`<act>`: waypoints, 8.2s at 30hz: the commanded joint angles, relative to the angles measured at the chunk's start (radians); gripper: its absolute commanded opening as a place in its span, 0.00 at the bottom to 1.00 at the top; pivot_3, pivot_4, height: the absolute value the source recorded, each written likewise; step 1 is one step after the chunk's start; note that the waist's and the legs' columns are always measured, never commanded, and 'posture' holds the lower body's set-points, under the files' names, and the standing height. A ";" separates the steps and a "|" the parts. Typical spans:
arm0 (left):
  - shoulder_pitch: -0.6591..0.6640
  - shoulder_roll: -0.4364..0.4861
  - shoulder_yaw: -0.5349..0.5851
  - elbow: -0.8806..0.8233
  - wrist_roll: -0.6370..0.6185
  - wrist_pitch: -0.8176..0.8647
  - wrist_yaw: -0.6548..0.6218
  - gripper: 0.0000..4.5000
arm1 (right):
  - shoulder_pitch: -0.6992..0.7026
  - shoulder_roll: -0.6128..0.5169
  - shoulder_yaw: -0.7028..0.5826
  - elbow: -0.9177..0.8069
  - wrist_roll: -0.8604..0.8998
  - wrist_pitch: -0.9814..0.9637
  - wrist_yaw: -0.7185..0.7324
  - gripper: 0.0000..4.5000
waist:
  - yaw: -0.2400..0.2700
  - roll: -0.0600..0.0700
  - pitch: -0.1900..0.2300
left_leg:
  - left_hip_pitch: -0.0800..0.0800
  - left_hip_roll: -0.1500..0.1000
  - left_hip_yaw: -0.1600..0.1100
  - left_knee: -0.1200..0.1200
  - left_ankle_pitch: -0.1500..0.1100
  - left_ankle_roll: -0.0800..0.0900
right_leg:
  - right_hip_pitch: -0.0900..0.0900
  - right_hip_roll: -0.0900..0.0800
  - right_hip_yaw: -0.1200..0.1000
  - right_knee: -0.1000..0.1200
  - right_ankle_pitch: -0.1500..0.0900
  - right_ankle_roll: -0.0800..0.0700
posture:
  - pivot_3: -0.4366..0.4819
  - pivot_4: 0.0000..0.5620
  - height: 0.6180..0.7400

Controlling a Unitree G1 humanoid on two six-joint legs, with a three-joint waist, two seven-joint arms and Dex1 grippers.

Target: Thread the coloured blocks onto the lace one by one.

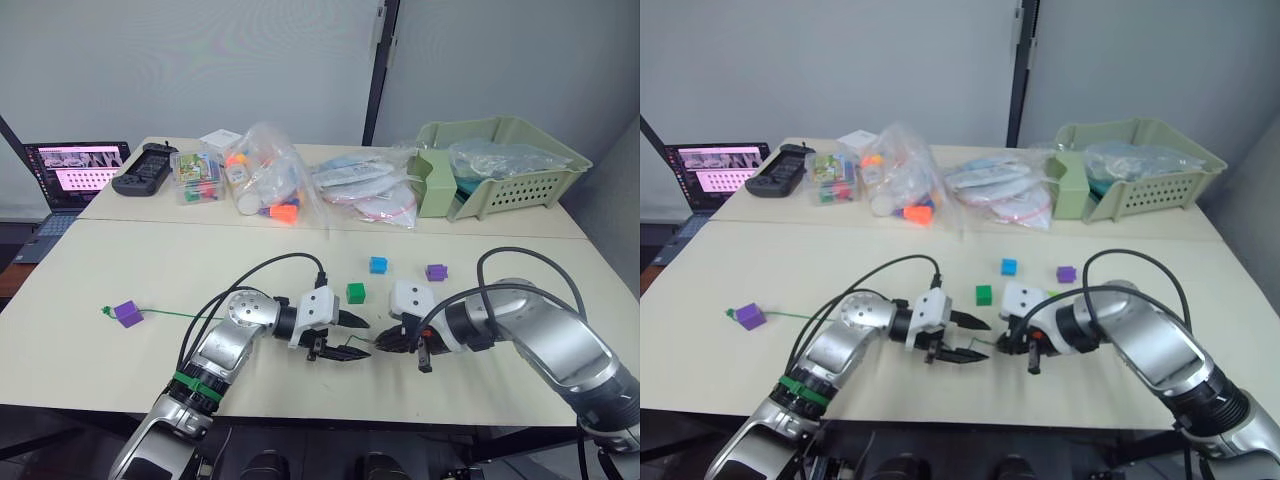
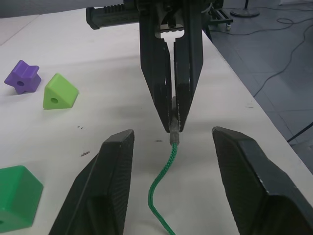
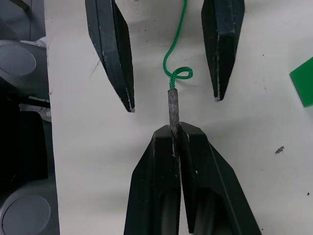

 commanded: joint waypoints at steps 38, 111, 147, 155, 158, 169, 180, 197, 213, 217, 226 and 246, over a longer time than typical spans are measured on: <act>-0.012 0.007 0.039 0.004 -0.031 0.021 0.012 0.00 | 0.170 -0.117 -0.414 -0.148 0.196 0.207 -0.105 1.00 | 0.013 0.000 0.000 | 0.000 0.000 -0.001 0.000 0.000 0.000 | 0.000 0.000 0.000 0.000 0.000 0.000 | 0.48 0.27 0.95; 0.072 -0.014 0.026 -0.117 -0.038 0.103 0.141 0.00 | 0.010 0.343 -0.607 0.432 0.003 -0.060 -0.745 0.26 | -0.007 0.003 -0.001 | 0.000 -0.001 -0.001 -0.003 0.000 0.000 | 0.001 -0.001 0.002 0.000 0.001 0.001 | 0.48 0.27 0.95; -0.001 -0.078 0.012 0.072 -0.036 0.011 0.004 0.00 | 0.664 0.585 -0.681 -0.552 0.209 0.253 -0.947 0.99 | -0.008 0.004 -0.002 | 0.000 0.000 -0.003 -0.002 0.000 0.000 | 0.002 0.001 0.003 -0.003 0.000 0.001 | 0.48 0.27 0.95; 0.047 -0.070 0.016 0.006 -0.037 0.037 0.043 0.00 | 0.595 -0.173 -0.691 -0.425 0.370 0.176 -0.299 0.99 | -0.008 0.007 -0.001 | 0.001 -0.001 -0.003 -0.002 0.000 0.000 | 0.005 0.002 0.002 -0.006 -0.001 0.001 | 0.48 0.27 0.95; 0.066 -0.061 0.018 -0.027 -0.035 0.051 0.060 0.00 | 0.576 -0.368 -0.562 -0.309 0.236 -0.057 -0.136 0.99 | -0.009 0.007 -0.001 | 0.002 0.000 0.000 -0.003 0.000 0.000 | 0.006 0.002 0.001 -0.008 -0.001 0.002 | 0.48 0.27 0.95; 0.133 -0.014 0.012 -0.131 -0.019 0.095 0.134 0.00 | 0.134 -0.331 -0.049 0.149 -0.204 -0.579 0.179 0.99 | -0.007 0.006 -0.001 | 0.000 0.000 0.007 -0.002 0.000 0.000 | 0.002 0.001 0.003 -0.006 -0.001 0.002 | 0.48 0.27 0.95; 0.157 0.010 0.011 -0.181 -0.026 0.122 0.161 0.00 | 0.026 -0.182 0.056 0.196 -0.310 -0.537 0.239 0.99 | 0.002 0.007 -0.001 | 0.001 -0.001 0.003 -0.002 0.000 0.000 | 0.001 0.000 0.003 -0.004 0.000 0.001 | 0.48 0.27 0.95; 0.116 -0.028 -0.004 -0.138 -0.014 0.107 0.175 0.00 | 0.046 -0.146 0.030 0.133 -0.337 -0.362 0.203 0.29 | 0.006 0.007 -0.001 | 0.001 -0.001 0.003 -0.001 0.000 0.000 | 0.002 0.000 0.003 -0.003 0.000 0.001 | 0.48 0.27 0.95; 0.018 -0.106 -0.090 0.043 0.064 0.073 0.163 0.00 | 0.093 -0.101 0.045 0.023 -0.326 -0.159 0.128 0.29 | 0.003 0.007 -0.001 | 0.002 -0.001 0.006 -0.001 0.000 0.000 | 0.002 0.001 0.003 -0.002 0.000 0.001 | 0.48 0.27 0.95; 0.019 -0.124 -0.087 0.053 0.064 0.067 0.171 0.00 | 0.102 -0.106 0.041 0.004 -0.316 -0.144 0.124 0.29 | 0.004 0.007 -0.001 | 0.001 -0.001 0.006 -0.001 0.000 0.000 | 0.002 0.001 0.003 -0.002 0.000 0.001 | 0.48 0.27 0.95; 0.010 -0.159 -0.078 0.079 0.054 0.055 0.176 0.00 | 0.099 -0.114 0.044 0.000 -0.307 -0.141 0.121 0.29 | 0.004 0.007 -0.001 | 0.001 -0.001 0.006 -0.001 0.000 0.000 | 0.002 0.001 0.003 -0.002 0.000 0.001 | 0.48 0.27 0.95; -0.083 -0.308 -0.127 0.284 0.111 0.020 0.178 0.00 | 0.099 -0.118 0.043 -0.002 -0.306 -0.134 0.112 0.29 | 0.012 0.007 -0.001 | 0.001 -0.001 0.007 0.000 0.000 0.000 | 0.003 0.001 0.003 -0.003 0.000 0.001 | 0.48 0.27 0.95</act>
